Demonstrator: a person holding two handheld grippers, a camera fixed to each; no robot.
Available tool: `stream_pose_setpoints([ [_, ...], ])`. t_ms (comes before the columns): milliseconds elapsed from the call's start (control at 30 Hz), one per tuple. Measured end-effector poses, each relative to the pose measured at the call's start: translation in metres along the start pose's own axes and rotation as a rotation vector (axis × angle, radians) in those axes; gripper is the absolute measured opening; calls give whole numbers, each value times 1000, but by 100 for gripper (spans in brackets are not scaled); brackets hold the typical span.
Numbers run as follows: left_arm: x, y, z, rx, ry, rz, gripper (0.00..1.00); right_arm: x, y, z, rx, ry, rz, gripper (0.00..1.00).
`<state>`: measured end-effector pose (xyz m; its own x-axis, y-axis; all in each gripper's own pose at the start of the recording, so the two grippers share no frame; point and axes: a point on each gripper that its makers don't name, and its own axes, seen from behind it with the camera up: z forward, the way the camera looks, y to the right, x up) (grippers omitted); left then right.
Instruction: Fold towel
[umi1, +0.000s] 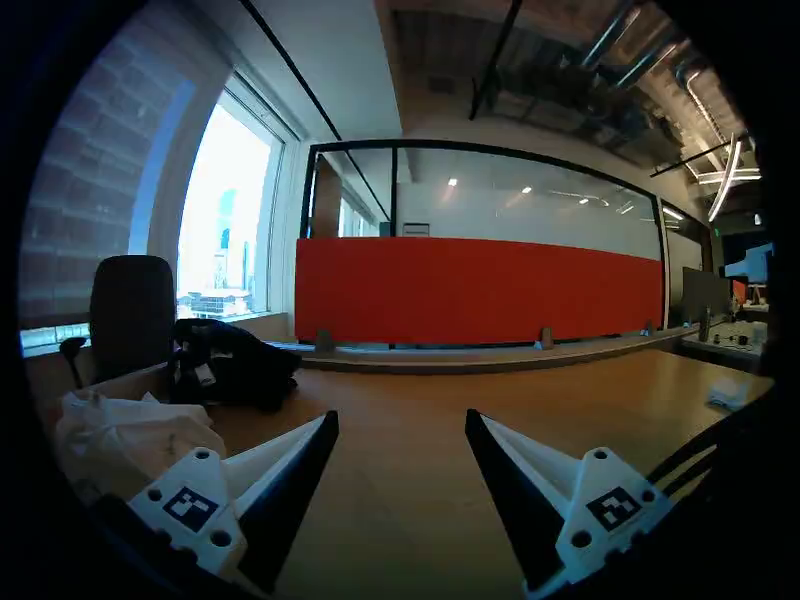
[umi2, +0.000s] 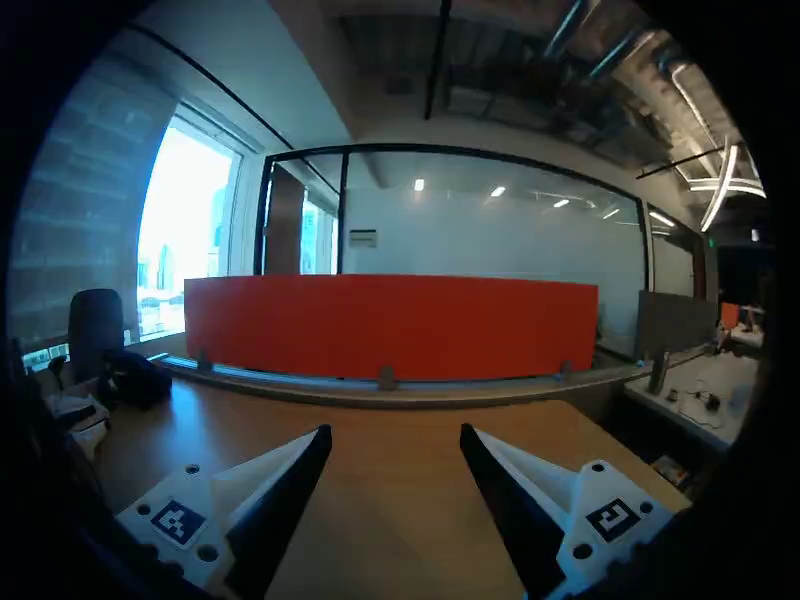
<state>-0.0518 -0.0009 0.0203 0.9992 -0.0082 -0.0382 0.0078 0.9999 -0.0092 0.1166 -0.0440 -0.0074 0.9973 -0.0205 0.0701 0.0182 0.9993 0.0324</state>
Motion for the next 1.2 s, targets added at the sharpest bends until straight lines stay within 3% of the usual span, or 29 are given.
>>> stream_pose_setpoints([
  [867, -13, -1, -4, 3, 2, 24, 94, -9, 24, -5, -38, 17, 14, 99],
  [1200, -13, -1, -4, 3, 2, 24, 94, -11, 38, -4, -64, 40, -10, 99],
])
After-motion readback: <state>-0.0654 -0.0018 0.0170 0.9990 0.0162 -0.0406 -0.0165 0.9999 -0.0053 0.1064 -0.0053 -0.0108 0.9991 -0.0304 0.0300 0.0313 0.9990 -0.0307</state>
